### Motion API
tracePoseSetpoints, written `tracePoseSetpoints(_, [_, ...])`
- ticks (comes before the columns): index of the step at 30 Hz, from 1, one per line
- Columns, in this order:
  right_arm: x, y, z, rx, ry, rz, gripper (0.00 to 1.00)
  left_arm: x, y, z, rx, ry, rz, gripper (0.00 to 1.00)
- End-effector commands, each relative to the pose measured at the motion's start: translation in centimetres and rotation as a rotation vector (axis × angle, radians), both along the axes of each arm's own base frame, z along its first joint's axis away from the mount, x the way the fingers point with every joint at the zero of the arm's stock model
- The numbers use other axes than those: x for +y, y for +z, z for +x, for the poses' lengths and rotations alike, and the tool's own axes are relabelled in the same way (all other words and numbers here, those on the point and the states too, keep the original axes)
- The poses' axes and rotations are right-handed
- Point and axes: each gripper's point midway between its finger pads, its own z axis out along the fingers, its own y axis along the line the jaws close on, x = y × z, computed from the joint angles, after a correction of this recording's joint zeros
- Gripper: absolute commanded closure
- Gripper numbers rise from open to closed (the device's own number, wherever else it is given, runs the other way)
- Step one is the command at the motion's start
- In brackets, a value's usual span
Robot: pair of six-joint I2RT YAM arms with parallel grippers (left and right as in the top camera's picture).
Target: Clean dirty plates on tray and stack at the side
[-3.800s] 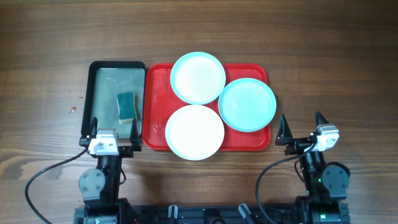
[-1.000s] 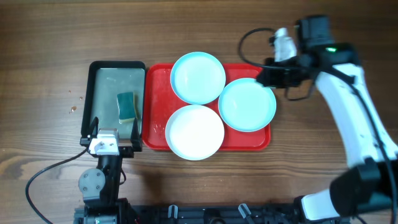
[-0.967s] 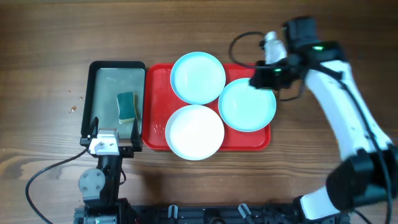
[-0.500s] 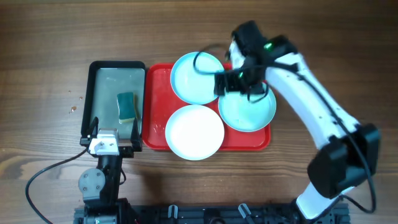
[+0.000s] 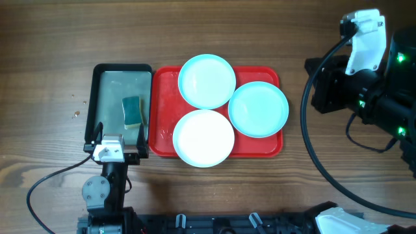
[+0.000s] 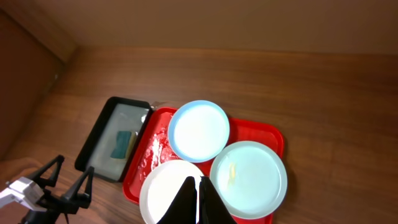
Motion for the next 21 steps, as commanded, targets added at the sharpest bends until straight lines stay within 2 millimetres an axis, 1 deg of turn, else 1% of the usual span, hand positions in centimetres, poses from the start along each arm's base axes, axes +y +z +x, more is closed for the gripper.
tracePoseSetpoints(1, [-0.5,-0.5,0.0,0.006,-0.009,-0.038,0.96,-0.3,-0.1,0.0,-0.003,-0.018,0.011,0.00])
tracePoseSetpoints(2, [-0.5,-0.7,0.0,0.015,-0.009,-0.041,0.94,-0.7,0.9,0.0,-0.041,-0.041,0.011,0.00])
tracePoseSetpoints(3, [-0.5,-0.9,-0.1,0.024,-0.009,-0.044,0.93,-1.7,2.0,-0.1,-0.086,-0.097,0.005,0.00])
tracePoseSetpoints(4, [-0.5,-1.0,-0.2,0.026,-0.009,-0.046,0.93,-1.8,3.2,-0.2,-0.123,-0.105,-0.077,0.00])
tracePoseSetpoints(5, [-0.5,-1.0,-0.2,0.027,-0.009,-0.046,0.92,-1.8,5.0,-0.4,-0.151,-0.105,-0.199,0.00])
tracePoseSetpoints(6, [-0.5,-1.0,-0.2,0.026,-0.009,-0.047,0.92,-1.8,6.3,-0.7,-0.170,-0.110,-0.274,0.00])
tracePoseSetpoints(8, [-1.1,-1.0,0.1,0.019,-0.036,-0.065,0.92,-2.2,10.4,-1.9,-0.213,-0.144,-0.429,0.00])
tracePoseSetpoints(9, [-1.4,-1.0,0.2,0.016,-0.053,-0.077,0.92,-2.4,12.5,-2.6,-0.208,-0.155,-0.481,0.00])
tracePoseSetpoints(11, [-1.4,-1.0,0.2,0.017,-0.053,-0.078,0.91,-2.5,15.2,-3.5,-0.142,-0.138,-0.516,0.00])
tracePoseSetpoints(12, [-1.4,-1.0,0.2,0.019,-0.053,-0.078,0.90,-2.6,16.6,-3.7,-0.078,-0.129,-0.524,0.00])
tracePoseSetpoints(13, [-1.4,-1.1,0.1,0.021,-0.053,-0.079,0.86,-2.9,17.8,-3.6,-0.030,-0.136,-0.530,0.00])
tracePoseSetpoints(14, [-1.5,-1.2,0.0,0.027,-0.053,-0.082,0.79,-3.6,19.6,-3.1,0.045,-0.164,-0.528,0.00])
tracePoseSetpoints(15, [-1.5,-1.4,-0.1,0.036,-0.052,-0.085,0.71,-4.4,21.1,-2.2,0.134,-0.193,-0.497,0.00])
tracePoseSetpoints(16, [-1.6,-1.6,-0.2,0.043,-0.052,-0.088,0.58,-4.5,22.3,-1.2,0.227,-0.191,-0.471,0.00])
tracePoseSetpoints(17, [-1.6,-1.7,-0.2,0.050,-0.052,-0.091,0.53,-4.4,22.8,-0.6,0.284,-0.182,-0.454,0.00])
tracePoseSetpoints(18, [-1.6,-1.9,-0.3,0.059,-0.052,-0.094,0.43,-4.3,23.2,0.5,0.391,-0.171,-0.408,0.00])
tracePoseSetpoints(19, [-1.6,-2.1,-0.2,0.070,-0.052,-0.098,0.40,-4.0,23.2,1.3,0.478,-0.151,-0.387,0.00])
tracePoseSetpoints(20, [-1.3,-3.0,0.1,0.115,-0.069,-0.085,0.26,-2.8,21.9,3.6,0.694,-0.062,-0.381,0.00])
tracePoseSetpoints(21, [-1.2,-3.3,0.3,0.136,-0.076,-0.078,0.26,-2.5,21.3,4.6,0.743,-0.040,-0.382,0.00])
